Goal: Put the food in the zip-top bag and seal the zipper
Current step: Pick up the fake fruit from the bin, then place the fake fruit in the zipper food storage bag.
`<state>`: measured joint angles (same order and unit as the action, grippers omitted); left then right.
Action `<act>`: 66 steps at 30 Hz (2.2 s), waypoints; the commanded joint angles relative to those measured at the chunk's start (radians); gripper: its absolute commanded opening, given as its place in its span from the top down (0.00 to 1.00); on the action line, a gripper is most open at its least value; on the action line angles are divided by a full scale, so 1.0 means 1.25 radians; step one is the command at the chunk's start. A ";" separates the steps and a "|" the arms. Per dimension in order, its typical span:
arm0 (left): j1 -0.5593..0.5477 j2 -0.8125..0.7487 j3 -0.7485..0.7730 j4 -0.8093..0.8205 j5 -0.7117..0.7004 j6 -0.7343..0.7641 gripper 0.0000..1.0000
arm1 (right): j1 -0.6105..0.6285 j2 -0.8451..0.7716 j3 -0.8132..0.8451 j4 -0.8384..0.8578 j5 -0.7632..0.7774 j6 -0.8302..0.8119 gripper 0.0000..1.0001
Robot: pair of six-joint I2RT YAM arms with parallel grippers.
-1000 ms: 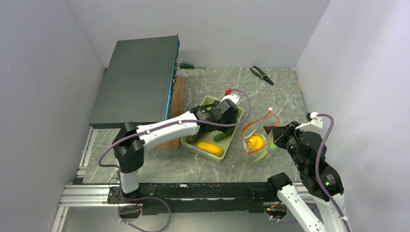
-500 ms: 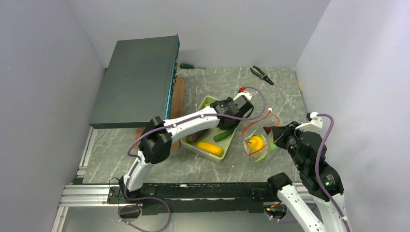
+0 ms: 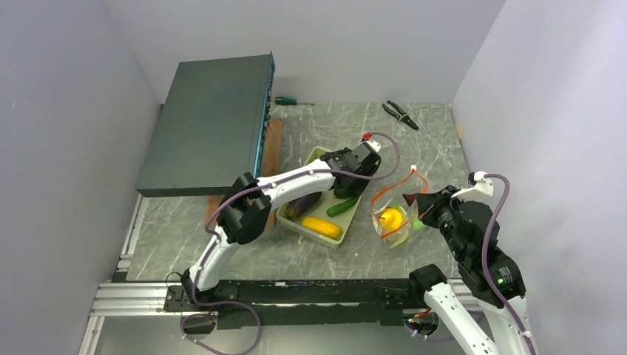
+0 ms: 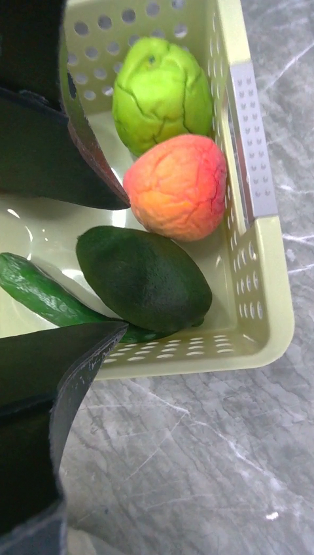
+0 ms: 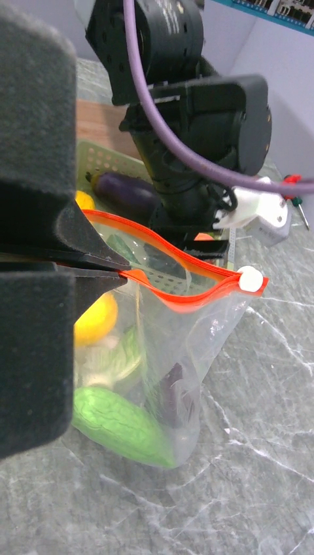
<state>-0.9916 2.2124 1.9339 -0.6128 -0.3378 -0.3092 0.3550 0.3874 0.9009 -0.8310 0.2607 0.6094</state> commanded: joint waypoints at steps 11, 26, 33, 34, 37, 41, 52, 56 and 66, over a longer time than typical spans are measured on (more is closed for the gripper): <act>-0.006 0.097 0.031 0.020 -0.015 0.022 0.37 | 0.003 0.011 0.012 0.047 -0.002 -0.014 1.00; -0.004 0.128 0.029 -0.011 -0.023 0.031 0.26 | 0.003 0.018 0.008 0.056 -0.012 -0.015 1.00; -0.005 0.106 0.019 -0.005 -0.013 0.032 0.42 | 0.003 0.025 0.015 0.059 -0.014 -0.019 1.00; -0.004 0.098 0.020 -0.005 -0.011 0.034 0.46 | 0.003 0.025 0.016 0.058 -0.013 -0.019 1.00; -0.005 0.070 0.017 -0.010 -0.011 0.032 0.56 | 0.004 0.027 0.017 0.058 -0.019 -0.016 1.00; -0.007 0.023 0.001 -0.013 -0.013 0.029 0.66 | 0.003 0.026 0.017 0.057 -0.020 -0.016 1.00; -0.028 -0.122 -0.032 -0.037 -0.015 0.019 0.73 | 0.003 0.025 0.006 0.060 -0.026 -0.009 1.00; -0.031 -0.198 -0.071 -0.022 0.020 -0.002 0.75 | 0.003 0.032 0.000 0.059 -0.024 -0.004 1.00; -0.045 -0.456 -0.248 0.065 0.170 -0.069 0.78 | 0.003 0.043 -0.029 0.048 -0.046 0.018 1.00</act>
<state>-1.0397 1.7840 1.7023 -0.6338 -0.2630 -0.3408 0.3553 0.4225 0.8623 -0.8074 0.2199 0.6174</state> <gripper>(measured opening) 0.570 0.008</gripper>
